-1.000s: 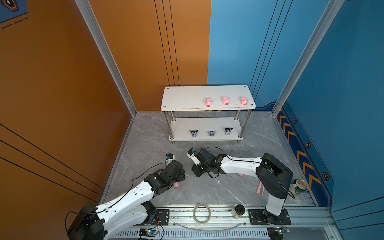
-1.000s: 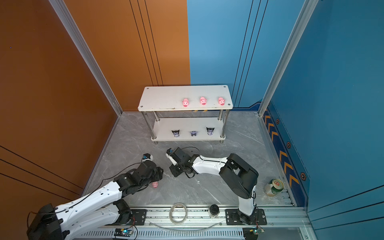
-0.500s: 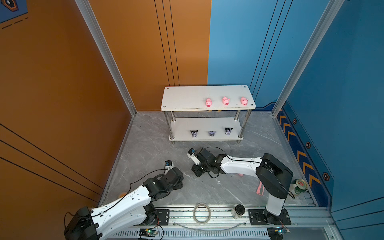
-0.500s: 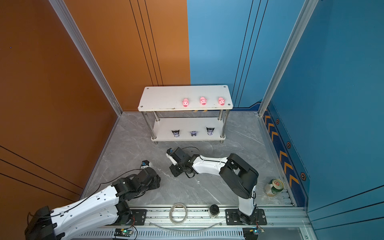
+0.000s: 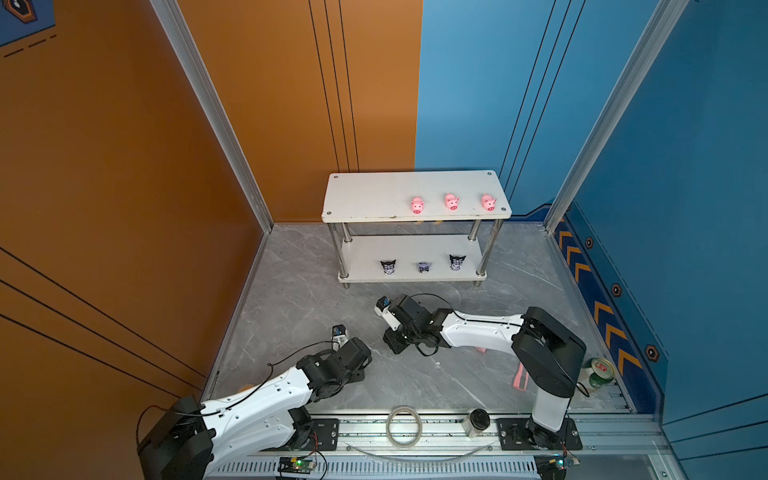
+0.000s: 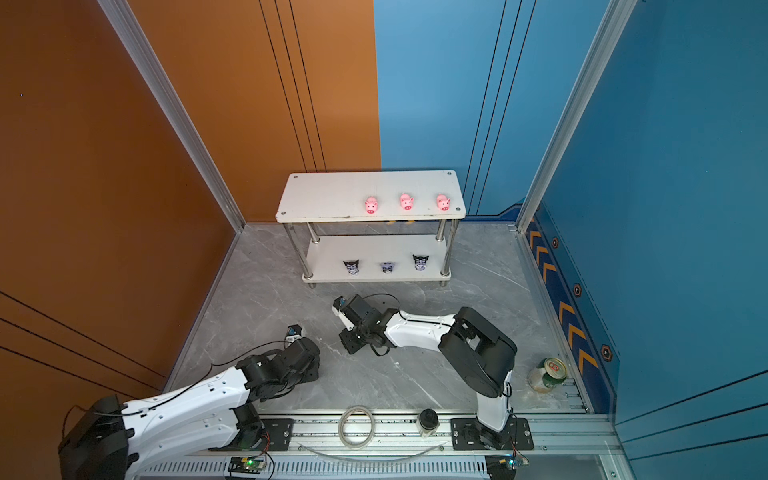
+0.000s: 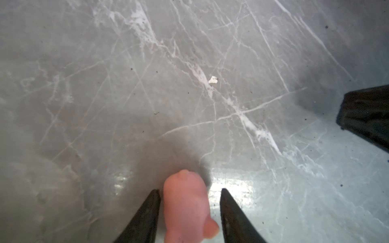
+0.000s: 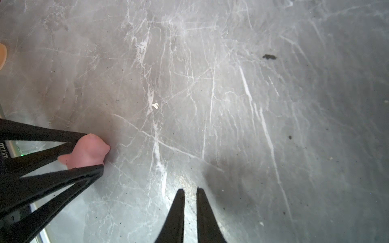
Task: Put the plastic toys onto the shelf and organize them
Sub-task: 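Lift the pink pig with the left gripper up to the top shelf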
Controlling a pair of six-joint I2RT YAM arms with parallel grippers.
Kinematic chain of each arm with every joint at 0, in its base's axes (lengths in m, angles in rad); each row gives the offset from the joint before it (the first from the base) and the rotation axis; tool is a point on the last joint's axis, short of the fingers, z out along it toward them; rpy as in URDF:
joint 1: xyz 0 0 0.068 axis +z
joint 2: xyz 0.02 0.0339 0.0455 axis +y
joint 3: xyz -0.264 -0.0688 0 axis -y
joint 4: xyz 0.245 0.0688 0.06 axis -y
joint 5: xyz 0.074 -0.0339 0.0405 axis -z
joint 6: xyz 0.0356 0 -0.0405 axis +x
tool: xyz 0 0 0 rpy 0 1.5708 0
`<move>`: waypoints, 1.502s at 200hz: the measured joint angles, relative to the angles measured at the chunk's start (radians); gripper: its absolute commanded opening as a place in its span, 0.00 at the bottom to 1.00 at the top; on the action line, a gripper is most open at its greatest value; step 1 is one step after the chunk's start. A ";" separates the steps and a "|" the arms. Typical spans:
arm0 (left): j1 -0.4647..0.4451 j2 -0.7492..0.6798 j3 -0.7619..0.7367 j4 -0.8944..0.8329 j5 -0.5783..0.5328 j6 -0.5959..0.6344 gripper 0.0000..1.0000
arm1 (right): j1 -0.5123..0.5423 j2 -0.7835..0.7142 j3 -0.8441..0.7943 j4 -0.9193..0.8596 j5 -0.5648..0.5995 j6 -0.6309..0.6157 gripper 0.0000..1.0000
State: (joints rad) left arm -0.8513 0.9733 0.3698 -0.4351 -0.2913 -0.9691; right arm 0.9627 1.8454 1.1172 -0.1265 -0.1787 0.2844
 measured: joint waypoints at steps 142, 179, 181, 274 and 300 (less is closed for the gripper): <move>0.076 0.068 0.785 -0.329 -0.225 0.458 0.24 | 0.000 -0.002 -0.005 0.004 0.001 0.000 0.15; 0.144 0.248 1.132 -0.385 -0.231 0.641 0.24 | 0.000 -0.039 -0.068 0.016 0.009 0.001 0.15; 0.146 0.260 1.153 -0.387 -0.232 0.650 0.24 | 0.000 -0.042 -0.072 0.019 0.010 0.001 0.15; 0.250 0.736 1.730 -0.431 -0.089 0.810 0.23 | 0.000 -0.099 -0.229 0.099 0.035 0.023 0.15; 0.269 0.819 1.843 -0.438 -0.056 0.816 0.23 | 0.000 -0.111 -0.232 0.106 0.039 0.027 0.15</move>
State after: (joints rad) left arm -0.5823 1.7924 2.2124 -0.8730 -0.3473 -0.1532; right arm 0.9627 1.7340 0.8848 -0.0200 -0.1394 0.3115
